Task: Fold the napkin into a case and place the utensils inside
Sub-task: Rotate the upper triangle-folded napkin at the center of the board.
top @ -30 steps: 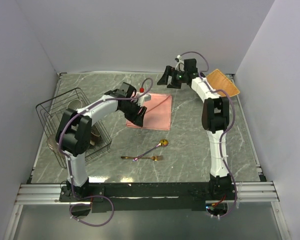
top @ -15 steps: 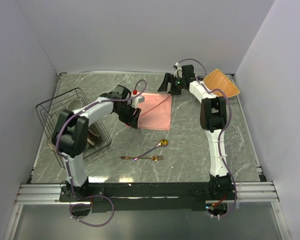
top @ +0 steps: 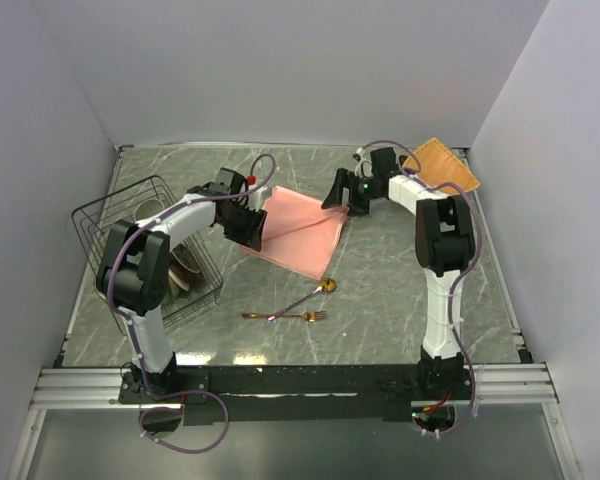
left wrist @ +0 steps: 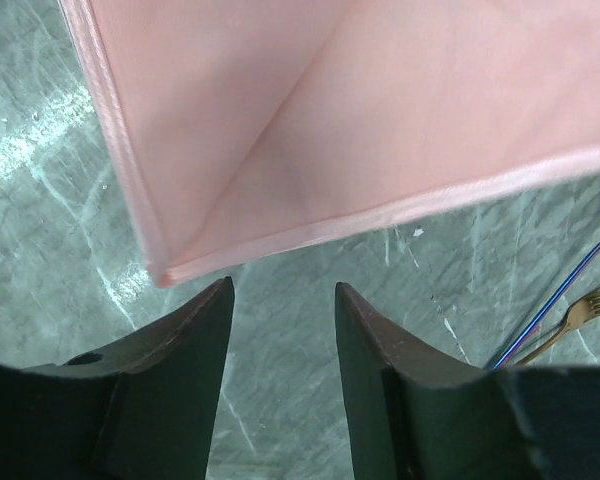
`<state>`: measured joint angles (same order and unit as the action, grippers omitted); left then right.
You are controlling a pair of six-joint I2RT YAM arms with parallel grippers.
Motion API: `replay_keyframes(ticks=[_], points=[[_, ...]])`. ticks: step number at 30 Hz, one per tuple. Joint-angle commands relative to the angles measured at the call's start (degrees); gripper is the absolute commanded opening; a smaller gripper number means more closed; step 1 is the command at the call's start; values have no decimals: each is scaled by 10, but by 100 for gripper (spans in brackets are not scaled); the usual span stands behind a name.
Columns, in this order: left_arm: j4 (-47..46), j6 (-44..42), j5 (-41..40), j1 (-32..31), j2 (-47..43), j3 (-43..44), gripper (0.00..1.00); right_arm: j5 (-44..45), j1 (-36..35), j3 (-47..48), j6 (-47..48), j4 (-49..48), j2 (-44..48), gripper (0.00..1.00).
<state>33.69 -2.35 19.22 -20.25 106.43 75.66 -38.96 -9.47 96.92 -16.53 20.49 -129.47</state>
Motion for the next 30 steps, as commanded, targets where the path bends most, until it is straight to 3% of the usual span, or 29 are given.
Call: replay_keyframes(ticks=[1, 7, 12, 21, 30], points=[[1, -5, -16, -4, -31, -1, 49, -4, 3, -103, -6, 36, 69, 91], [29, -7, 3, -14, -20, 6, 46, -25, 3, -185, 17, 49, 124, 91], [53, 2, 18, -8, -11, 12, 47, -21, 14, -193, 41, 81, 141, 97], [142, -90, -67, -16, 26, 75, 45, 11, 53, -89, 103, 145, 129, 100], [132, -138, -125, -29, 103, 107, 43, 18, 54, 1, 126, 168, 99, 100]])
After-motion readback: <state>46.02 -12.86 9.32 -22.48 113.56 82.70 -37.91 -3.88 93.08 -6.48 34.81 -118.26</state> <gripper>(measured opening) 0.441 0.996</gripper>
